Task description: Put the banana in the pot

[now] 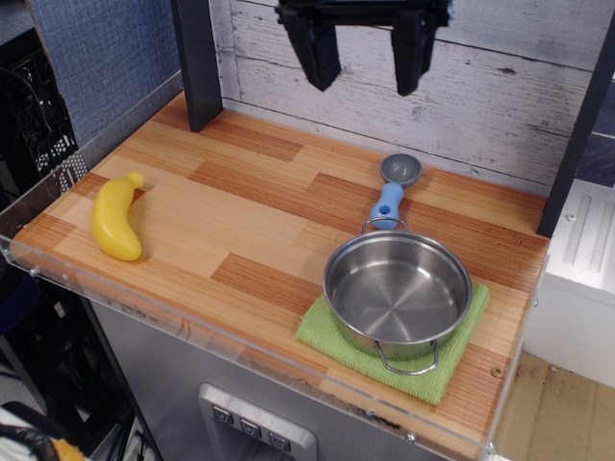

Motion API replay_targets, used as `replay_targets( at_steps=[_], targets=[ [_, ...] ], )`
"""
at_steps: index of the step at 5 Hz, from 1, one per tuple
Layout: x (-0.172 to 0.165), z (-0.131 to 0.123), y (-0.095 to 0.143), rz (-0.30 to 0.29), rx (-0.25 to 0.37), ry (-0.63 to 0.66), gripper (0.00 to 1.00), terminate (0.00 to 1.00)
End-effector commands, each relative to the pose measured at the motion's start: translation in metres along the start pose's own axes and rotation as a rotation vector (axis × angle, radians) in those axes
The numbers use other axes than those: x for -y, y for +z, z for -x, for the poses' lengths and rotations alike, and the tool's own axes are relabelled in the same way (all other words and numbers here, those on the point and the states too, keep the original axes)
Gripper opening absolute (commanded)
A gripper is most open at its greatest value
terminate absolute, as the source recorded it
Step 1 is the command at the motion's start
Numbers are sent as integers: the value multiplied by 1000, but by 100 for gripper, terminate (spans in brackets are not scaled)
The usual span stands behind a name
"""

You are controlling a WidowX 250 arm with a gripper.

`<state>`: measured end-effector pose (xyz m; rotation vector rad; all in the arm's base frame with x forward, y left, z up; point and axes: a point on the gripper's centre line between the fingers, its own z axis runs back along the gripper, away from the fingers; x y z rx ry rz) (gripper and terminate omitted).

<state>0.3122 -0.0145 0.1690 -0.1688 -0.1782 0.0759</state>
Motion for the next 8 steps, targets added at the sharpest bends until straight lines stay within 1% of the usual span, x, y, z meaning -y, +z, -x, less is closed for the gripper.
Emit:
replay_targets(
  at_steps=[1, 2, 3, 4, 5, 6, 7, 8],
  targets=[
    [-64, 7, 30, -24, 57, 65, 100, 0],
    [-99, 17, 32, -39, 58, 99, 100, 0],
    [-127, 32, 26, -57, 39, 118, 100, 0],
    [-151, 36, 7, -60, 2, 131, 100, 0],
    [-173, 37, -18, -93, 10, 149, 100, 0],
    [-192, 33, -38, -121, 21, 166, 100, 0],
    [-200, 26, -45, -157, 89, 72, 100, 0],
    [-206, 28, -47, -173, 95, -6, 100, 0]
  ],
)
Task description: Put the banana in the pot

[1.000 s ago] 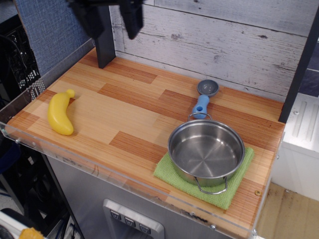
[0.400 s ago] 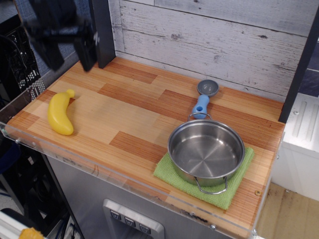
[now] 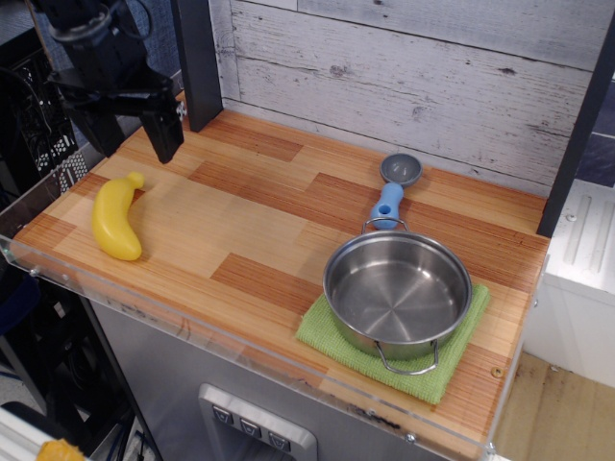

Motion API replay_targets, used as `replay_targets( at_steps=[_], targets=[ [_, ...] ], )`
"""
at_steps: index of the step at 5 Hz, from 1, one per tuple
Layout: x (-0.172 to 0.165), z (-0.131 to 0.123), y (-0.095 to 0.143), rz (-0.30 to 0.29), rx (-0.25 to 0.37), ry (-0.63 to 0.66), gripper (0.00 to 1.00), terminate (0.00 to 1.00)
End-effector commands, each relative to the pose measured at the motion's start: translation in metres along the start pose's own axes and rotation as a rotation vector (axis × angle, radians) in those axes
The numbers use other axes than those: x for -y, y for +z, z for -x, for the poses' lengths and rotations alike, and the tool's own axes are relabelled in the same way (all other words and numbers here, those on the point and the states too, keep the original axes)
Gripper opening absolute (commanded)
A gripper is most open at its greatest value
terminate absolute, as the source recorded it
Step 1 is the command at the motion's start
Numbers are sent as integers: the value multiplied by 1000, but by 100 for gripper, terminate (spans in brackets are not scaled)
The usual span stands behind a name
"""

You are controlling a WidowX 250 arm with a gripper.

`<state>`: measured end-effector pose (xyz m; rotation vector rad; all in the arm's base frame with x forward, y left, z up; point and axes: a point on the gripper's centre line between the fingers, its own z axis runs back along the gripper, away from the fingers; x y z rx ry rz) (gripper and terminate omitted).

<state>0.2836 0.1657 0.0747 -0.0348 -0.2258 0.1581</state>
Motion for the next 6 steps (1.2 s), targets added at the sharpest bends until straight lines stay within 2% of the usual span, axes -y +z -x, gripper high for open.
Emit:
replay_targets(
  at_steps=[1, 2, 3, 4, 6],
  targets=[
    [-13, 10, 8, -40, 19, -90, 100, 0],
    [-9, 32, 10, -42, -28, -82, 100, 0],
    [-1, 49, 9, -68, -53, -14, 100, 0],
    [-2, 61, -1, -126, -94, 66, 100, 0],
    [-10, 60, -13, -224, -97, 280, 100, 0]
  ],
)
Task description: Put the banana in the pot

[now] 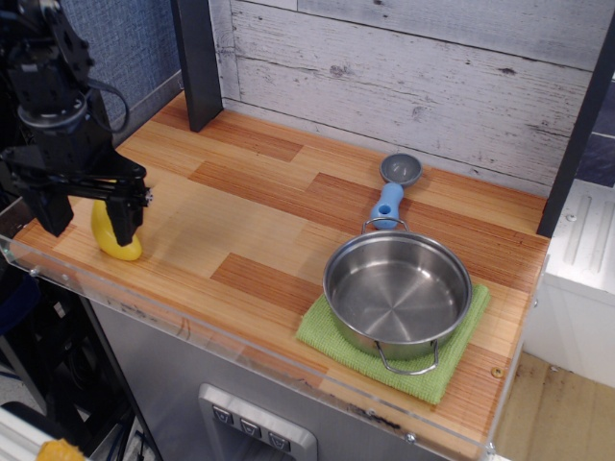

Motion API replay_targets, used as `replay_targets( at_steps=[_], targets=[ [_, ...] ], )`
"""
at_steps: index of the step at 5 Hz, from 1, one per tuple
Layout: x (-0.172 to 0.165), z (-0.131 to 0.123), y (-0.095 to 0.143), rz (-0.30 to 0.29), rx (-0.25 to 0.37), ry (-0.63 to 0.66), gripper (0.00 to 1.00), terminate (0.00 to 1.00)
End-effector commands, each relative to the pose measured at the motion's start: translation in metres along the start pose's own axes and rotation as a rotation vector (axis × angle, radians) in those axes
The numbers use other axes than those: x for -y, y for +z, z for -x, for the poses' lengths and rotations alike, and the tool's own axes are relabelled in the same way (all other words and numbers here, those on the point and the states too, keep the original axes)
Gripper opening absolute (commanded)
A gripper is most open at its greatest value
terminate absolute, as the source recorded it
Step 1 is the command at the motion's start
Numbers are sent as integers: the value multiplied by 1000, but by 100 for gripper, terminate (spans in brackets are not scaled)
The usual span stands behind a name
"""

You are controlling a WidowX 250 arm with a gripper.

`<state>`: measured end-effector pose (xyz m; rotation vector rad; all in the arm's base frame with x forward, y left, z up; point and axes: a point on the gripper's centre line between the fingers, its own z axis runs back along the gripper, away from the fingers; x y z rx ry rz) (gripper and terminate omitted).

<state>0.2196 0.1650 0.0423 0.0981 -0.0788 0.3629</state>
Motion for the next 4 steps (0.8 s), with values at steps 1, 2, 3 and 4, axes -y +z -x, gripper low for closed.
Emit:
replay_targets(
  at_steps=[1, 2, 3, 4],
  targets=[
    [9, -16, 3, -54, 41, 163, 100, 0],
    [9, -24, -11, -38, 26, 220, 100, 0],
    [8, -30, -24, -36, 4, 237, 100, 0],
    [0, -32, -35, -32, -22, 256, 100, 0]
  ],
)
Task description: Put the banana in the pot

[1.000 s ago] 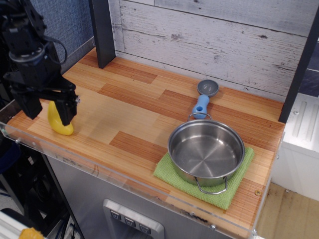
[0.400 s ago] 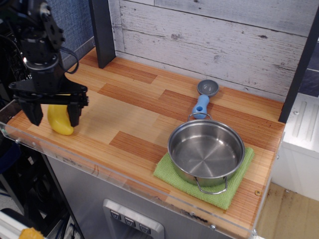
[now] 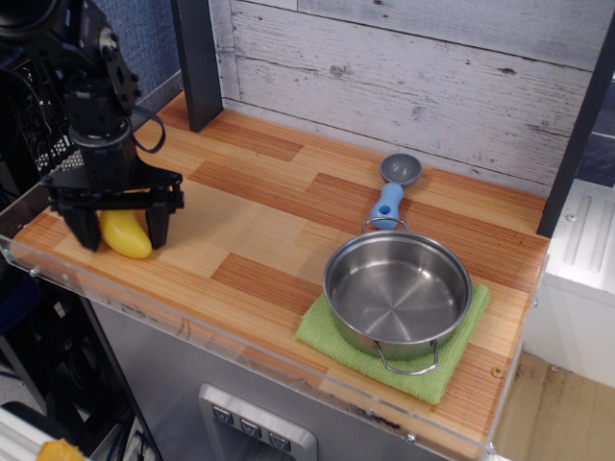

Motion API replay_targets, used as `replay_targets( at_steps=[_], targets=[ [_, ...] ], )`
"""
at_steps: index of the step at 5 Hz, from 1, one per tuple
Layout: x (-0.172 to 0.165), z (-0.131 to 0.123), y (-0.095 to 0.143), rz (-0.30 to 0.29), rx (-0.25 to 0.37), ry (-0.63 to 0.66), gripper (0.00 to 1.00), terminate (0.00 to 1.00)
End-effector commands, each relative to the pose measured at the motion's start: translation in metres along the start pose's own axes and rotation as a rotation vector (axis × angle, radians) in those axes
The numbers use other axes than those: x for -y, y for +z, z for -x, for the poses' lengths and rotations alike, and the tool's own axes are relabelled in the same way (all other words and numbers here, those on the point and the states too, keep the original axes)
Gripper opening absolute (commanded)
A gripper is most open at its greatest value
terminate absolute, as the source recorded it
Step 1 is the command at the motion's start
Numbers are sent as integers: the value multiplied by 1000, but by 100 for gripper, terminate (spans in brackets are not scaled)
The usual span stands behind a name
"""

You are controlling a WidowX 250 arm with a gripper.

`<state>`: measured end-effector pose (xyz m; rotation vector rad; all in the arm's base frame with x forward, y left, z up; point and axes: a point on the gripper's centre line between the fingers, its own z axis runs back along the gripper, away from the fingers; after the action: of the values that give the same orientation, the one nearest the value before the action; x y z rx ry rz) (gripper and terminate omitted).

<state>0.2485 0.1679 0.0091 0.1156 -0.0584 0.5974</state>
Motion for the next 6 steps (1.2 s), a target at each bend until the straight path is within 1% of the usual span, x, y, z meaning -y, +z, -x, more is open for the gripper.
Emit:
replay_targets(
  at_steps=[1, 2, 3, 4, 5, 6],
  targets=[
    [-7, -10, -1, 22, -4, 3, 0, 0],
    [-5, -12, 12, 24, 31, -12, 0, 0],
    [-1, -11, 25, 48, 67, -20, 0, 0],
    [8, -5, 55, 61, 128, -74, 0, 0],
    [37, 15, 103, 140, 182, -91, 0, 0],
    [78, 33, 125, 217, 189, -174, 0, 0]
  ],
)
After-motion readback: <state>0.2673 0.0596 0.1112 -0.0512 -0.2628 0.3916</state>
